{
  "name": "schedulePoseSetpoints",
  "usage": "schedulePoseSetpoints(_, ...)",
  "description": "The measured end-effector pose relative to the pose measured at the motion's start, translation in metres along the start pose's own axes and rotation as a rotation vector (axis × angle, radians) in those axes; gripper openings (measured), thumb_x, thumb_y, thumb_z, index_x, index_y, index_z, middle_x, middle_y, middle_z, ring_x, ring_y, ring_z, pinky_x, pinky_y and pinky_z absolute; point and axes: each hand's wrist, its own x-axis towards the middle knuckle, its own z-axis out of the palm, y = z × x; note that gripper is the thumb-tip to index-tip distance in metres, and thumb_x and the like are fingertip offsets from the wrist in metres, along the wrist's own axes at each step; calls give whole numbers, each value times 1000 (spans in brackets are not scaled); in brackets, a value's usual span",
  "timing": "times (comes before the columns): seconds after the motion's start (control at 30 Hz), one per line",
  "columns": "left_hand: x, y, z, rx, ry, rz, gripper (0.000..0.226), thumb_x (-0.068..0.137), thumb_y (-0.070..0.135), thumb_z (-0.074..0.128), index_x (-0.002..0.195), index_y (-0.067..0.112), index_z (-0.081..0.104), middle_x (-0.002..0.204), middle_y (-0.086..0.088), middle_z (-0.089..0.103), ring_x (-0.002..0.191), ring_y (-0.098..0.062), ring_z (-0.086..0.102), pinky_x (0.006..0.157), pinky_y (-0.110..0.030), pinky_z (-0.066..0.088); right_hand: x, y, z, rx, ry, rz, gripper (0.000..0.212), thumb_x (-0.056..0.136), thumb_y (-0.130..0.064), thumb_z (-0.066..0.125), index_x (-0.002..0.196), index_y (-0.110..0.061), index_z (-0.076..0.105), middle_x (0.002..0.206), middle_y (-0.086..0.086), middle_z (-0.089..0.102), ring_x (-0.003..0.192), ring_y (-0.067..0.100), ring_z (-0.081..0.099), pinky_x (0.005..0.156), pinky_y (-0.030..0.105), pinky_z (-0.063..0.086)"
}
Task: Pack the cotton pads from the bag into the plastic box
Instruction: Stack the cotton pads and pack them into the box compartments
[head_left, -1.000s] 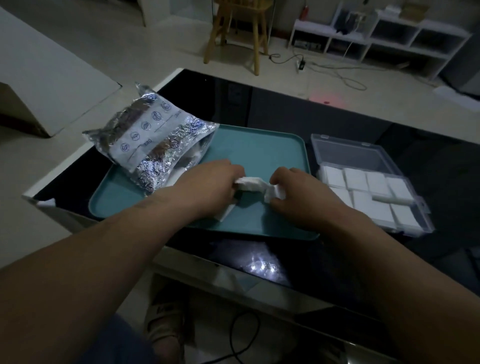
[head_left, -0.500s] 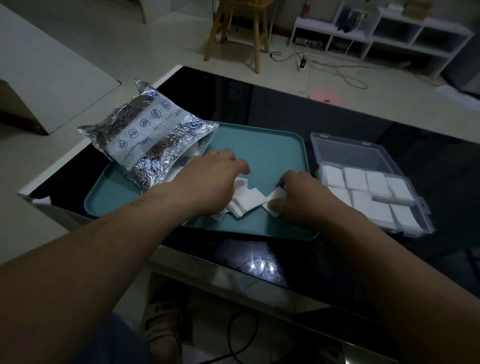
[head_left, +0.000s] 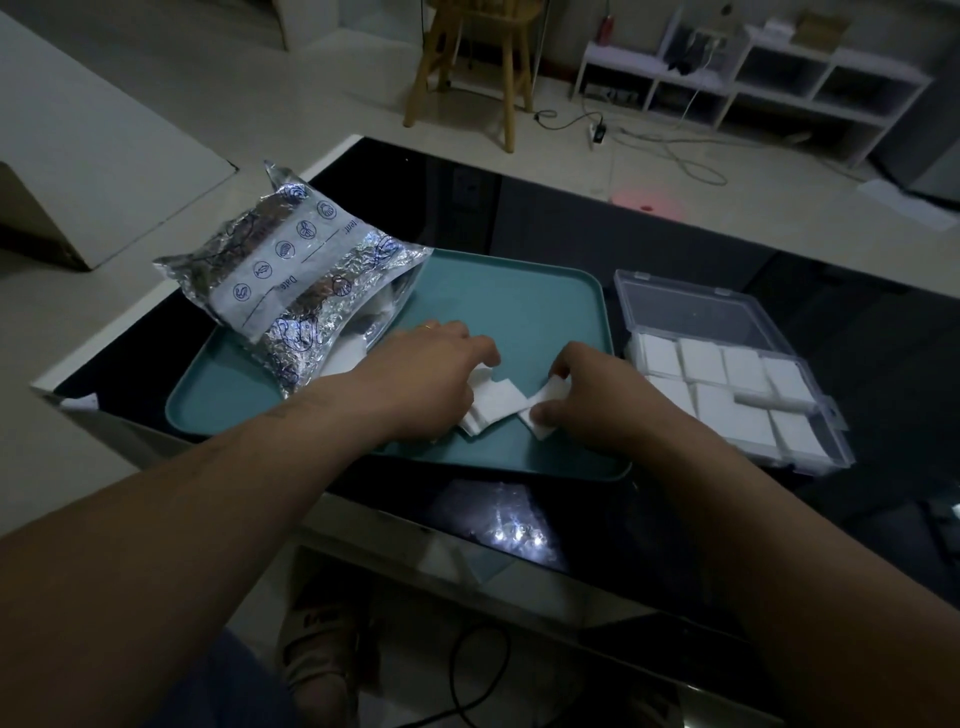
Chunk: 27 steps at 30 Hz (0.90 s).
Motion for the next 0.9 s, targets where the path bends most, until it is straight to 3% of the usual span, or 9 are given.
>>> schedulePoseSetpoints(0.1,2,-1,0,-20,34,-9,52,92,19,54,143,32,50,135,-3,53,126,-28,47,99,-39,38,3,5,-7,-30,92,-27,21,96,-24,64,117,-21,63,119,7,67,99,25,59,78,33,44)
schedulePoseSetpoints(0.17,4,0,-2,-104,141,-15,49,93,24,53,141,30,52,136,-3,53,129,-28,45,105,-41,38,4,9,-15,-39,213,-34,18,100,-24,59,118,-23,62,112,4,67,95,26,59,78,35,45)
schedulePoseSetpoints(0.3,6,13,-18,-644,299,-77,36,99,38,59,133,26,60,129,4,61,121,-11,55,105,-35,44,4,6,-30,52,362,-200,5,104,-28,58,106,-25,62,90,-8,60,80,16,56,68,33,43)
schedulePoseSetpoints(0.4,3,18,-34,-1204,48,-153,35,100,48,58,123,22,66,113,0,73,108,-18,70,100,-40,54,0,-8,-35,320,217,-392,6,102,-26,65,98,-25,69,87,-7,69,79,7,63,69,24,47)
schedulePoseSetpoints(0.47,-4,19,-36,-1434,-217,-147,42,99,52,54,123,19,66,108,-12,73,94,-28,72,90,-42,59,-2,-16,-34,392,124,-498,6,101,-24,66,100,-25,72,92,-3,74,88,14,69,79,30,53)
schedulePoseSetpoints(0.53,-10,20,-35,-1457,-299,-137,42,101,49,51,120,14,64,100,-19,70,76,-25,66,71,-36,57,-2,-23,-30,437,113,-557,8,101,-20,67,104,-22,74,95,-1,75,90,16,70,81,31,55)
schedulePoseSetpoints(0.63,-5,16,-36,-1496,-127,-263,29,107,43,46,116,18,57,78,-5,57,57,-13,46,50,-23,33,2,-25,-23,508,211,-406,8,100,-24,68,108,-24,69,94,-5,72,84,10,67,73,27,53)
schedulePoseSetpoints(0.73,4,2,-40,-1534,103,-397,23,107,42,45,117,26,58,77,-1,47,53,-11,40,45,-19,21,8,-15,-16,241,232,-243,9,97,-29,70,104,-26,65,95,-10,66,87,11,65,74,31,50)
schedulePoseSetpoints(0.9,7,-6,-39,-1529,221,-550,22,102,40,53,95,20,56,81,-1,49,52,-10,41,40,-19,23,1,-12,2,-52,-45,-168,39,85,-49,79,108,-26,59,101,-6,65,91,18,62,78,35,53)
